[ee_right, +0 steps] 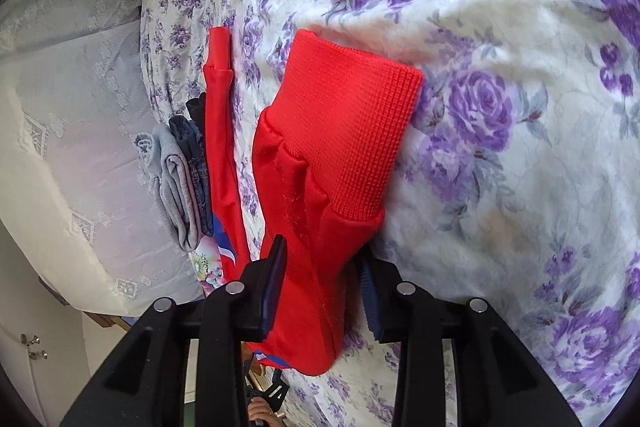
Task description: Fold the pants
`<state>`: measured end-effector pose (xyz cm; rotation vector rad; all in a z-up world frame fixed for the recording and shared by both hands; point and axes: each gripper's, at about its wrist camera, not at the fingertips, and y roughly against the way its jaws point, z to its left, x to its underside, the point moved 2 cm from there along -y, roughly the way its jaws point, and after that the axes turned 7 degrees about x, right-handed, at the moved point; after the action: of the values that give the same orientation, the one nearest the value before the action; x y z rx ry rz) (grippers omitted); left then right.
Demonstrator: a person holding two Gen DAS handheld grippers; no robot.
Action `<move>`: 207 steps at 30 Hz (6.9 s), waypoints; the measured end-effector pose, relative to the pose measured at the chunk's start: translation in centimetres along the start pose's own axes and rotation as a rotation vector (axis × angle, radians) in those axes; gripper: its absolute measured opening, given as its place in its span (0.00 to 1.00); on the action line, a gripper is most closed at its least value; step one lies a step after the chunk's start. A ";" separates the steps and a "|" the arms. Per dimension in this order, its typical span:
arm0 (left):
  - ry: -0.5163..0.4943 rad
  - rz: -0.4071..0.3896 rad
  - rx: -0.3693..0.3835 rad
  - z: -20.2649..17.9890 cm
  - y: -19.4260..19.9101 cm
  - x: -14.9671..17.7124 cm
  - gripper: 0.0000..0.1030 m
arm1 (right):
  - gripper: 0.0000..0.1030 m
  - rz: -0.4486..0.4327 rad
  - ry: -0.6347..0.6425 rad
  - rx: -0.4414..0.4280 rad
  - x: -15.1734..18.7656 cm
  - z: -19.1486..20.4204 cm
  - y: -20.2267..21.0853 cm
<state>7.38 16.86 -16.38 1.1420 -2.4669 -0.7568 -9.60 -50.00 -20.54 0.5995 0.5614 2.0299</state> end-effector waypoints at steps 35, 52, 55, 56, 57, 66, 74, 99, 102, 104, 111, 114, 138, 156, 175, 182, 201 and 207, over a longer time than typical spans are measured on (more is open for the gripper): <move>-0.210 -0.052 -0.172 2.6 14.8 5.9 0.35 | 0.23 -0.038 0.242 0.308 1.0 -0.8 9.3; -0.328 0.166 -0.231 1.6 4.5 7.1 0.40 | 0.00 -0.199 0.263 0.401 -4.1 -1.3 8.5; -0.295 0.118 -0.211 0.4 6.4 7.0 0.46 | 0.08 -0.334 0.363 0.453 -4.0 1.3 11.1; -0.320 0.099 -0.197 -0.5 7.0 6.9 0.48 | 0.08 -0.328 0.405 0.422 -3.7 2.7 11.1; -0.347 0.088 -0.181 -1.7 7.5 6.9 0.55 | 0.08 -0.309 0.443 0.385 -3.3 4.3 10.5; -0.448 0.111 -0.230 -4.8 2.4 6.3 0.64 | 0.08 0.187 0.792 0.142 10.5 16.4 -8.6; -0.419 0.124 -0.268 -1.9 2.0 3.6 0.60 | 0.45 0.483 1.046 0.270 21.1 17.1 -22.3; -0.508 0.165 -0.258 -5.9 -2.7 -5.1 0.66 | 0.47 0.236 1.467 0.334 4.2 32.1 -19.4; -0.542 0.192 -0.263 -6.1 -3.5 -5.1 0.64 | 0.46 0.298 1.782 0.381 6.4 32.8 -22.4; -0.562 0.197 -0.270 -6.2 -3.9 -5.2 0.59 | 0.47 0.360 1.831 0.380 6.1 33.6 -24.2; -0.568 0.194 -0.265 -5.5 -3.7 -5.6 0.50 | 0.46 0.579 1.999 0.448 5.4 33.4 -29.7; -0.568 0.200 -0.279 -5.6 -4.0 -5.6 0.50 | 0.46 0.679 2.068 0.462 5.2 32.1 -30.2; -0.727 0.184 -0.128 -8.9 0.8 -2.9 0.30 | 0.04 0.279 2.022 0.430 11.9 30.3 -12.7; -0.839 0.320 -0.178 0.5 8.5 6.9 0.34 | 0.04 0.266 1.939 0.573 22.2 12.6 -3.4; -0.695 0.293 -0.122 0.5 13.8 7.5 0.69 | 0.04 0.292 1.901 0.561 23.5 11.2 -3.3; -0.313 0.318 0.143 1.9 12.3 8.2 0.69 | 0.04 0.316 1.909 0.558 23.4 11.6 -3.2; -0.740 0.176 -0.016 -5.4 11.1 10.0 0.12 | 0.04 0.330 1.904 0.567 22.8 11.4 -2.7; -0.398 0.272 -0.039 7.7 8.9 8.5 0.13 | 0.05 0.359 1.917 0.613 23.4 9.1 -3.6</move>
<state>-7.08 17.67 -16.84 0.6682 -2.8346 -1.0215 -12.54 -26.61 -11.12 -1.3065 2.2619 2.1767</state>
